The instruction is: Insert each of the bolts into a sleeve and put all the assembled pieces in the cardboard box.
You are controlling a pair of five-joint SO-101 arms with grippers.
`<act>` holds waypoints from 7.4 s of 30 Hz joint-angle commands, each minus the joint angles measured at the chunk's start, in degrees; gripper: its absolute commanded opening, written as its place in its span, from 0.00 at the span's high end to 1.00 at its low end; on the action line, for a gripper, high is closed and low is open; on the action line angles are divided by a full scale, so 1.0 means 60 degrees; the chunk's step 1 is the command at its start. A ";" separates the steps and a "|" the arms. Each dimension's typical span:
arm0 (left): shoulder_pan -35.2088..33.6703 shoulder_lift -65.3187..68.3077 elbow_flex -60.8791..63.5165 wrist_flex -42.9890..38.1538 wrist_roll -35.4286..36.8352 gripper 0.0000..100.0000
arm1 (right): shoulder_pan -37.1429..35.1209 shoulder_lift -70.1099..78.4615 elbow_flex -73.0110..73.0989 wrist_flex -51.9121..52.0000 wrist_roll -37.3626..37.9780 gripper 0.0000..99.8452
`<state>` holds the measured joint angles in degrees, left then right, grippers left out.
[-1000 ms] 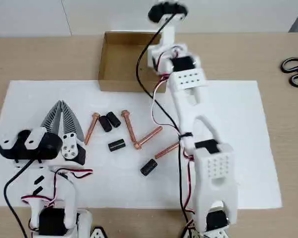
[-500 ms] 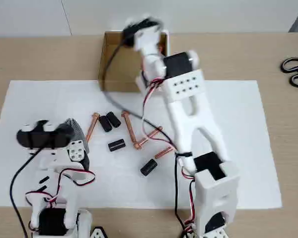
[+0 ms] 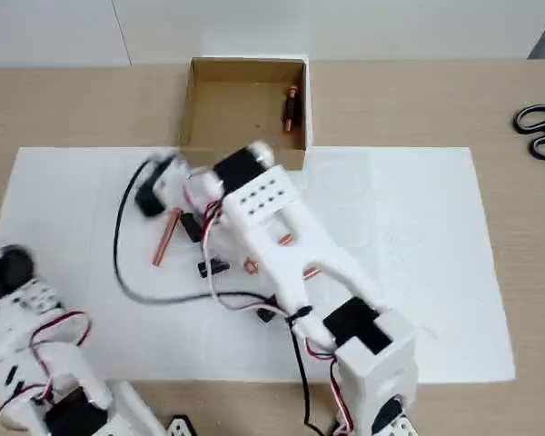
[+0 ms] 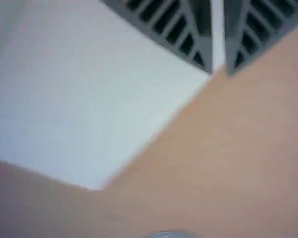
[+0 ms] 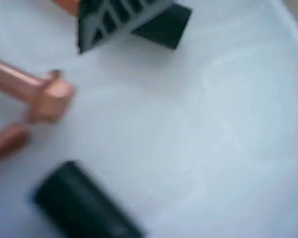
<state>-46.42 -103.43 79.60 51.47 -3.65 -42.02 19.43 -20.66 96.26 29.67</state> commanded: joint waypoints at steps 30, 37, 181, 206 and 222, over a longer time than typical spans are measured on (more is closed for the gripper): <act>-0.3868 -0.0103 -0.0374 0.0029 -0.0015 0.99 | -0.0901 0.1971 -0.0278 -0.1839 0.2374 0.77; -0.3868 -0.0103 -0.0374 0.0029 -0.0015 0.99 | -0.0271 0.2542 -0.0454 -0.1839 0.2667 0.77; 1.2571 1.5341 -1.2359 0.5026 -0.1480 0.99 | 1.0103 -2.0652 1.6264 -0.6234 -0.4586 1.00; 1.3978 2.1773 -1.7414 0.7429 -0.2022 0.91 | 1.0996 -2.0183 1.8007 -0.7084 -0.4601 1.00; 1.4139 2.3429 -1.8703 0.7473 -0.2007 0.90 | 1.0996 -2.0183 1.8007 -0.7070 -0.4601 1.00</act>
<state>37.89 37.49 -30.20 96.22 -15.52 23.47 -101.45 87.82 55.21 2.42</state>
